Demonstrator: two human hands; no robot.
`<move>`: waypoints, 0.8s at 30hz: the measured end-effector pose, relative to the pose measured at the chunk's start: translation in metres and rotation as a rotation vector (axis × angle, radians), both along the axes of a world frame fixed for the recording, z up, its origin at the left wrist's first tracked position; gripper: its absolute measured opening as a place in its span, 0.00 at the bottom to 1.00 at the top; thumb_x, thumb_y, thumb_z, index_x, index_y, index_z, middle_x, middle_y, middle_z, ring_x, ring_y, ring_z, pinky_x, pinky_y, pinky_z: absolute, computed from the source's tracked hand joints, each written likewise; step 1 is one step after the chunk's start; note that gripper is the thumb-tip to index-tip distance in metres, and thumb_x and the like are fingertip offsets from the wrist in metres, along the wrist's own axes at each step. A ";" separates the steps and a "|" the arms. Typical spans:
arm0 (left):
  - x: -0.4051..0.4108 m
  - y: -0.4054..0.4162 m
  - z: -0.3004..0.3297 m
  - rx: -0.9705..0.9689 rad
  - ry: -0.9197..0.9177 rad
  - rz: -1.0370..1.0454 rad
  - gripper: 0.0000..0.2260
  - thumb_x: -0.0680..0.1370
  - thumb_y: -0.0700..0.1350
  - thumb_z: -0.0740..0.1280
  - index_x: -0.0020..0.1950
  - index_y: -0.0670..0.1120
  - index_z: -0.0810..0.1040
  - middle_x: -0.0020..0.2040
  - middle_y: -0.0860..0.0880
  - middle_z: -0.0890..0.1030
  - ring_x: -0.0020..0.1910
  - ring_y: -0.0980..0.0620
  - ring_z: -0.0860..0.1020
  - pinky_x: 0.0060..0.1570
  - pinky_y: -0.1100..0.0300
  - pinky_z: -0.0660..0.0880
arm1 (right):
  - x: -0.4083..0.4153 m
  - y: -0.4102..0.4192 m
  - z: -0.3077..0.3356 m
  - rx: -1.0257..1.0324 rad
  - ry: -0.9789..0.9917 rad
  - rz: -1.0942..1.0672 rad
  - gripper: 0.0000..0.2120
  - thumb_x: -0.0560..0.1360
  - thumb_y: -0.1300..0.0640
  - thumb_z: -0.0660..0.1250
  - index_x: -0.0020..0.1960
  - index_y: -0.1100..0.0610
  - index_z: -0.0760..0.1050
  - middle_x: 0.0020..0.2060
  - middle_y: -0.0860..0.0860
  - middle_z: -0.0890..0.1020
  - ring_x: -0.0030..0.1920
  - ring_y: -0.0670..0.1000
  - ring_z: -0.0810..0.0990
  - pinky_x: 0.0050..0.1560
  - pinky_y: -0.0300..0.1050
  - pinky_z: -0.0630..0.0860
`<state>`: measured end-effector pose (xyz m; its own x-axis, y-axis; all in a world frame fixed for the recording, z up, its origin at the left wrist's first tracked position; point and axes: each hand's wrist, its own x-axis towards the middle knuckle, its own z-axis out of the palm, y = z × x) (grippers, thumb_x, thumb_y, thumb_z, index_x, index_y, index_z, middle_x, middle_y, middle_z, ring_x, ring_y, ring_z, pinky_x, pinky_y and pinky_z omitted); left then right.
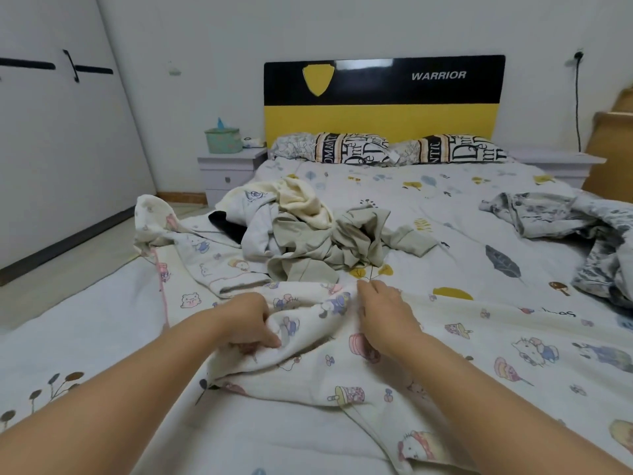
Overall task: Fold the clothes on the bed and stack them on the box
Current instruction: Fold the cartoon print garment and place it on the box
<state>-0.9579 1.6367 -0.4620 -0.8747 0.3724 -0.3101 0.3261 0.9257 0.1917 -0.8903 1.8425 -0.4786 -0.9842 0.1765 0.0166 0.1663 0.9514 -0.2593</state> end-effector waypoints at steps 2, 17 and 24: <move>0.002 0.002 -0.003 -0.119 0.014 -0.065 0.14 0.71 0.53 0.72 0.38 0.46 0.71 0.35 0.52 0.72 0.39 0.52 0.71 0.34 0.61 0.66 | -0.012 -0.005 -0.002 0.038 -0.014 0.022 0.36 0.74 0.70 0.58 0.77 0.53 0.48 0.76 0.54 0.48 0.76 0.56 0.48 0.71 0.53 0.56; -0.043 -0.011 0.032 0.393 0.503 0.114 0.22 0.66 0.58 0.74 0.47 0.42 0.76 0.41 0.47 0.79 0.43 0.47 0.75 0.39 0.55 0.67 | -0.045 0.026 0.041 -0.329 0.073 -0.122 0.06 0.76 0.53 0.64 0.42 0.54 0.75 0.32 0.50 0.77 0.37 0.53 0.76 0.45 0.45 0.69; -0.058 0.014 -0.004 0.194 0.601 0.357 0.26 0.76 0.60 0.63 0.65 0.43 0.66 0.63 0.41 0.69 0.62 0.41 0.68 0.53 0.50 0.68 | -0.064 0.000 -0.017 0.184 0.122 -0.241 0.29 0.78 0.50 0.61 0.74 0.54 0.53 0.72 0.59 0.57 0.73 0.58 0.54 0.69 0.58 0.56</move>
<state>-1.0155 1.6507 -0.4665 -0.9518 0.0318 0.3051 0.1111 0.9628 0.2464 -0.9545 1.8427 -0.4960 -0.9033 0.3869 0.1853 0.3704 0.9213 -0.1183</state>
